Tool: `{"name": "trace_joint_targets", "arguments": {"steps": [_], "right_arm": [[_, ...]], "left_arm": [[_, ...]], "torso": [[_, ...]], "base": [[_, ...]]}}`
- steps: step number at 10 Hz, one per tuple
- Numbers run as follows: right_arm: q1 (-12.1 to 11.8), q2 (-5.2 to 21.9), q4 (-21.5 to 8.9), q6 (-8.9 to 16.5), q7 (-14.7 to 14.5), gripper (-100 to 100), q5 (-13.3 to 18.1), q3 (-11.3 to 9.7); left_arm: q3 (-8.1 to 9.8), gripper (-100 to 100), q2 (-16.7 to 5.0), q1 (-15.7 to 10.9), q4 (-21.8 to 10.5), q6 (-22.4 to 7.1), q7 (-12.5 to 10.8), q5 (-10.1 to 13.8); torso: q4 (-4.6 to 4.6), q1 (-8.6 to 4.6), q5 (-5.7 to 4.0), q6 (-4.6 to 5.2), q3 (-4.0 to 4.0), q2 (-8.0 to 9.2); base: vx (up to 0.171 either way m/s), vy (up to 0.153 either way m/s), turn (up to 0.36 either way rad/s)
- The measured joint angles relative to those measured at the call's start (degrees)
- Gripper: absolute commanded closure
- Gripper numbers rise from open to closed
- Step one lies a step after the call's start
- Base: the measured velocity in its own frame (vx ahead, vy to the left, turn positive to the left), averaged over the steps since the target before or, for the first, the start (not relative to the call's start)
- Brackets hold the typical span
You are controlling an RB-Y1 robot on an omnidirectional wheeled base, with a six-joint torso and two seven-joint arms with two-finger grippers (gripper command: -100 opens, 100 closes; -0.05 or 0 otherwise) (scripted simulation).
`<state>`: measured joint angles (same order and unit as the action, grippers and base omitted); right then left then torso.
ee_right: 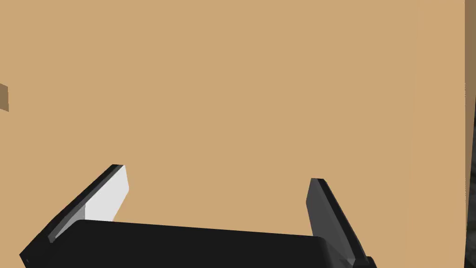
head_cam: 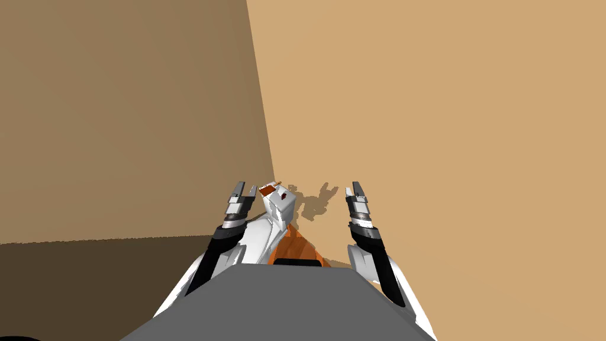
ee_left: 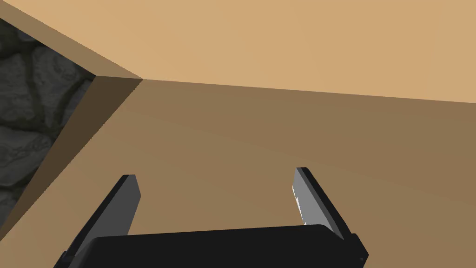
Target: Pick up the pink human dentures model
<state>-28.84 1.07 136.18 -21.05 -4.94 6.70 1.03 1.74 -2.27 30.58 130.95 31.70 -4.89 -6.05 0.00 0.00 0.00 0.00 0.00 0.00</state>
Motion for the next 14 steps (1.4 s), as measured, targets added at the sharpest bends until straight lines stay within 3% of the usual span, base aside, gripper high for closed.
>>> {"name": "trace_joint_targets", "arguments": {"steps": [3, 7, 10, 14], "right_arm": [[0.0, 0.0, 0.0, 0.0, 0.0, 0, 0.0, 0.0], [0.0, 0.0, 0.0, 0.0, 0.0, 0, 0.0, 0.0], [0.0, 0.0, 0.0, 0.0, 0.0, 0, 0.0, 0.0], [0.0, 0.0, 0.0, 0.0, 0.0, 0, 0.0, 0.0]], "left_arm": [[-0.51, -100, -2.7, -2.9, -3.5, -0.8, -0.3, 0.0], [-0.92, -100, -5.3, -9.2, -10.6, -2.6, -1.5, 0.5], [-1.76, -100, -6.2, -15.4, -16.4, -5.6, -2.4, 0.8], [-2.16, -100, -6.7, -20.4, -21.6, -7.7, -3.3, 1.5]], "torso": [[0.07, -0.02, 0.0, 0.01, 0.18, 0.31], [0.1, -0.05, -0.01, 0.01, 0.26, 0.45], [0.11, -0.08, -0.02, 0.0, 0.28, 0.48], [0.05, -0.03, -0.01, 0.0, 0.13, 0.22]], "base": [[-0.091, -0.012, 0.006], [-0.123, -0.016, 0.013], [-0.118, -0.02, 0.017], [-0.064, -0.01, 0.015]]}}
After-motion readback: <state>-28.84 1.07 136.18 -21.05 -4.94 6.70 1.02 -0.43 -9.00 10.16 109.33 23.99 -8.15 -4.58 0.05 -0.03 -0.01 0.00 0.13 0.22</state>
